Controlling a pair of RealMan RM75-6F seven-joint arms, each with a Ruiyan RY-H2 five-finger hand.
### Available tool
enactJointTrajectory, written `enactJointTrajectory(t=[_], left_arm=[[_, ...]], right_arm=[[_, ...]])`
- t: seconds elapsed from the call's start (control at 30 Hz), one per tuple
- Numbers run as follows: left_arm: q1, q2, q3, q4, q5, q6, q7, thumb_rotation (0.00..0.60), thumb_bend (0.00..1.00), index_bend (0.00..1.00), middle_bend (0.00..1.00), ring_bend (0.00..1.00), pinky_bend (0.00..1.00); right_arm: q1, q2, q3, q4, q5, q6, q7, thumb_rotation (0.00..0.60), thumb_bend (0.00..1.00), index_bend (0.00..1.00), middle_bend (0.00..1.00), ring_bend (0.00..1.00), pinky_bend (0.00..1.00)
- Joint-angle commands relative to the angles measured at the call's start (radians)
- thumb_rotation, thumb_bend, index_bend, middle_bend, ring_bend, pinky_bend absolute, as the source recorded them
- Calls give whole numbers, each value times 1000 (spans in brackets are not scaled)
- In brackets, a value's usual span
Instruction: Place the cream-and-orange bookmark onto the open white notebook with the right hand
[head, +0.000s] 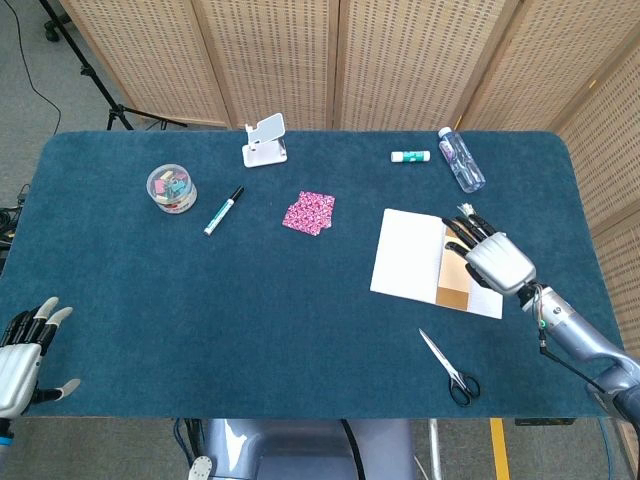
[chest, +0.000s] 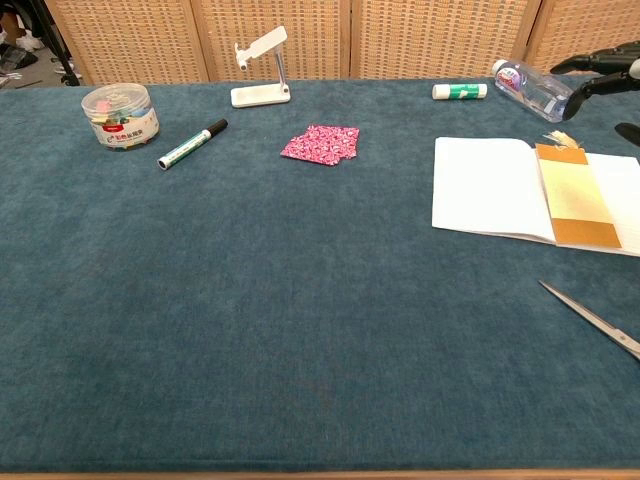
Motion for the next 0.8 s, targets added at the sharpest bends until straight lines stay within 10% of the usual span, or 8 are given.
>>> enactJointTrajectory(t=[0.03, 0.2, 0.8], left_arm=[[2, 8, 3, -10, 10, 6, -4, 600, 0, 0, 0, 0, 0], [3, 15, 9, -19, 15, 1, -9, 600, 0, 0, 0, 0, 0], [10, 35, 13, -6, 24, 5, -63, 600, 0, 0, 0, 0, 0]], right_arm=[[-52, 125, 63, -271, 146, -110, 48, 600, 817, 228, 7, 0, 74], [-72, 144, 95, -395, 211, -152, 45, 600, 996, 229, 62, 0, 74], [-92, 7, 145, -379, 265, -214, -109, 600, 1000, 228, 106, 0, 74]])
